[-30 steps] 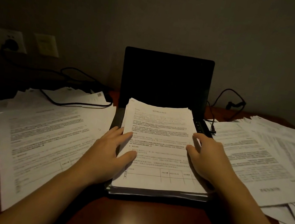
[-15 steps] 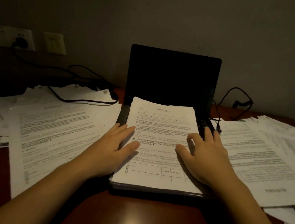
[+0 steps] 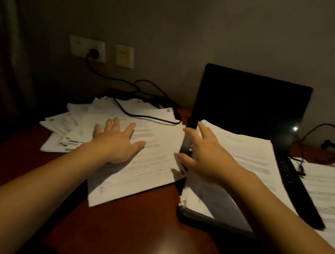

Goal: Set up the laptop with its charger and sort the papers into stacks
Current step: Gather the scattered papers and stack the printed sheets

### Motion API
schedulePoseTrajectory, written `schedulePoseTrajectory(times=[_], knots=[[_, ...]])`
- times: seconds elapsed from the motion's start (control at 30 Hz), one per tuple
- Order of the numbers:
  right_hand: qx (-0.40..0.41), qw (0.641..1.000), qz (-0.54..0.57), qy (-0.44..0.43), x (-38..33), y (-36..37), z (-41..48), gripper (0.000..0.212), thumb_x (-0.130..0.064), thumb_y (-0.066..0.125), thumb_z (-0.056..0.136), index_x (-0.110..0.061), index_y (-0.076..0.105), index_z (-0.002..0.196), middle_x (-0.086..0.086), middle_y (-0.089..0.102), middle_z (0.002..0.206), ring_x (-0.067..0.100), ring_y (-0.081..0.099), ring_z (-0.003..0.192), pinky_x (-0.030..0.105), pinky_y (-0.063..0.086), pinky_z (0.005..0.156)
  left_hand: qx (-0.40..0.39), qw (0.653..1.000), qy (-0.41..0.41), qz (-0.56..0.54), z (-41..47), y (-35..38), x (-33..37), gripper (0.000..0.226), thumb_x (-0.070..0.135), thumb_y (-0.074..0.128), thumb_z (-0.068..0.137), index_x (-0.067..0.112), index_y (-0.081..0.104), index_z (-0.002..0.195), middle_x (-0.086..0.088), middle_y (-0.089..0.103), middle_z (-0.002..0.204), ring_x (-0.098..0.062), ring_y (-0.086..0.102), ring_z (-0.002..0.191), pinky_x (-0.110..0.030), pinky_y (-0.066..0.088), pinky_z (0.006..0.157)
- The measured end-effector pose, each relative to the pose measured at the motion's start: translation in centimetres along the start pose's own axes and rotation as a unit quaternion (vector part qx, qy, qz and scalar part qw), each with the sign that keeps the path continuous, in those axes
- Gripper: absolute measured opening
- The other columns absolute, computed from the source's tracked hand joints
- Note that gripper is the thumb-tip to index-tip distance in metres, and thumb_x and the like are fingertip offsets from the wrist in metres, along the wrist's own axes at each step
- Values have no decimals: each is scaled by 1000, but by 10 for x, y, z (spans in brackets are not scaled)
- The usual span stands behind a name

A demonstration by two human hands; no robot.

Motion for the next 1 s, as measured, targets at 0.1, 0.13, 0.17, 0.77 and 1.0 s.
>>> schedulePoseTrajectory(times=[0.1,0.13,0.17,0.77,1.0], knots=[[-39,999,9,-31,-29,16,27,69,-52,52,97,-30,22,155,2,13,165,24,24,148,44,32,117,-29,999,11,9,-4,12,-26,80,79,14,92,39,-5,159,-13,-9,168,-32,-10,154,-56,-4,122],[-54,998,6,-43,-38,22,35,66,-51,51,97,-29,27,153,1,22,162,22,34,143,42,36,115,-29,999,22,10,-7,14,-31,79,78,14,93,40,-5,159,-12,-8,168,-31,-9,154,-55,-5,123],[-68,996,3,-54,-45,27,41,64,-51,52,96,-27,31,151,0,30,159,20,41,138,39,38,112,-30,999,32,9,-11,15,-36,78,78,14,93,41,-5,159,-11,-8,168,-30,-10,155,-54,-5,123],[-128,989,70,18,-77,36,42,88,-56,71,81,-22,32,151,8,53,142,22,57,119,31,47,96,7,995,97,30,-28,-31,-82,70,78,41,89,38,40,147,-3,42,149,-26,42,132,-49,33,111],[-161,979,7,128,-70,43,72,85,-70,71,70,-8,57,128,12,59,131,27,53,119,39,47,98,-68,990,-89,-81,-12,-37,-147,68,75,66,75,24,57,119,5,59,116,-16,57,97,-30,50,82]])
Point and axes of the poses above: each hand's wrist, its own z-axis towards the middle knuckle, its own y-axis out of the palm, x = y × z, the point moved 6 cm from there along z, towards the middle knuckle
